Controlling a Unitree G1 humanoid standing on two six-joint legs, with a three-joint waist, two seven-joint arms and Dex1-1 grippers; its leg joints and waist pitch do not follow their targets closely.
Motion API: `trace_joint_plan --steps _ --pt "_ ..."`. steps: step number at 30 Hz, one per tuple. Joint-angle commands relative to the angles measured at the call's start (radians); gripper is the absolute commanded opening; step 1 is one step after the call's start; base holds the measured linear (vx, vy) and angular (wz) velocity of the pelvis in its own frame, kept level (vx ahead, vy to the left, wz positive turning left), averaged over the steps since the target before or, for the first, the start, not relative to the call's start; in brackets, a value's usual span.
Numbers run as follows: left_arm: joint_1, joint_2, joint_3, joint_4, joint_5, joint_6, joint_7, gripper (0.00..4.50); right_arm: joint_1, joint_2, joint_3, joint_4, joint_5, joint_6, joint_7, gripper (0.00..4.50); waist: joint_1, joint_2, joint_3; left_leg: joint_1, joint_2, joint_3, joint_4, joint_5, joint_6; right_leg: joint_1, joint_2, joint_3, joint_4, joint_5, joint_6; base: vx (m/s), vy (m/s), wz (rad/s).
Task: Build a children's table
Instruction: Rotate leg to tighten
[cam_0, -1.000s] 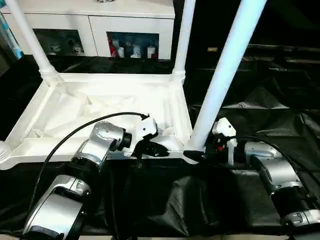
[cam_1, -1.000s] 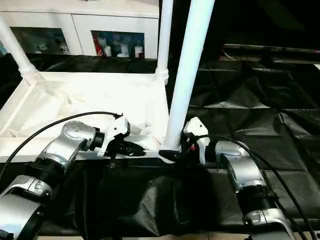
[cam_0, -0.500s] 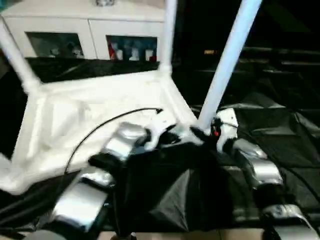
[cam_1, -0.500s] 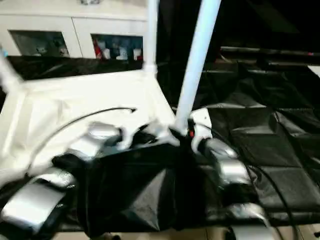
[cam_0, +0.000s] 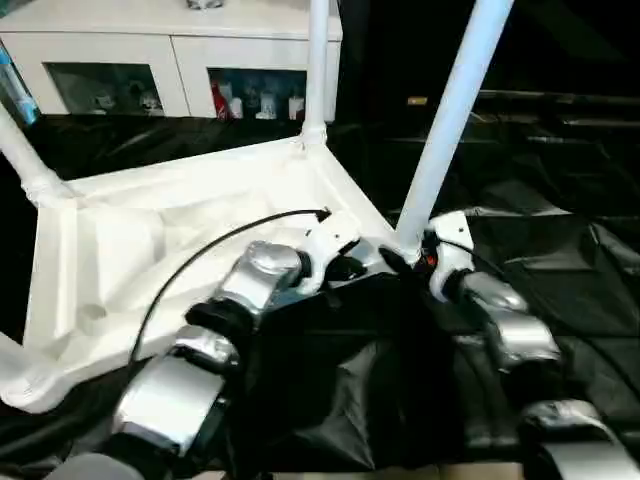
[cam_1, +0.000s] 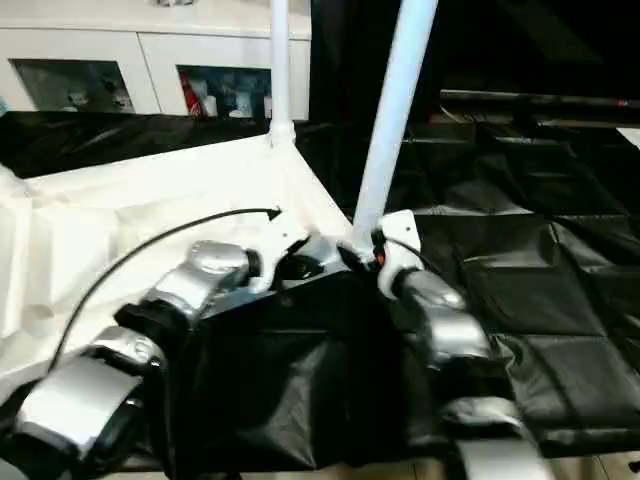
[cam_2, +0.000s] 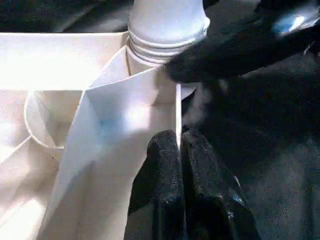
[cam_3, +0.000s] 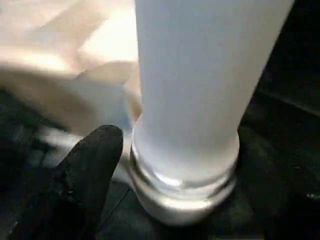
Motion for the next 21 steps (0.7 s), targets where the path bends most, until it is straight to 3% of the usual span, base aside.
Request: trace_joint_plan --steps 1,7,14,21 --pt "0.014 0.001 -0.019 -0.053 -0.031 -0.037 -0.072 0.00 0.025 0.013 0.111 -0.045 0.026 0.016 0.167 3.72 0.003 -0.011 -0.058 0.022 0.069 -0.038 -0.073 -0.253 0.056 0.034 -0.079 0.048 -0.087 -0.231 -0.210 0.000 0.000 0.00" --pt "0.077 0.097 -0.038 -0.140 -0.062 -0.046 -0.277 0.00 0.049 -0.096 0.113 -0.106 0.059 0.037 0.336 3.72 0.007 -0.004 -0.060 0.023 0.075 -0.036 -0.075 -0.250 0.045 0.032 -0.074 0.046 -0.075 -0.173 -0.250 0.000 0.000 0.00" --pt "0.093 0.128 -0.044 -0.158 -0.063 -0.040 -0.344 0.00 0.050 -0.112 0.110 -0.111 0.060 0.037 0.381 3.72 0.007 -0.004 -0.061 0.024 0.074 -0.034 -0.073 -0.242 0.042 0.032 -0.077 0.047 -0.071 -0.155 -0.264 0.000 0.000 0.00" --pt "0.107 0.137 -0.046 -0.197 -0.074 -0.014 -0.375 0.00 0.056 -0.100 0.121 -0.123 0.081 0.059 0.405 3.09 0.007 -0.004 -0.061 0.025 0.074 -0.034 -0.073 -0.244 0.035 0.031 -0.076 0.047 -0.071 -0.162 -0.264 0.000 0.000 0.00"
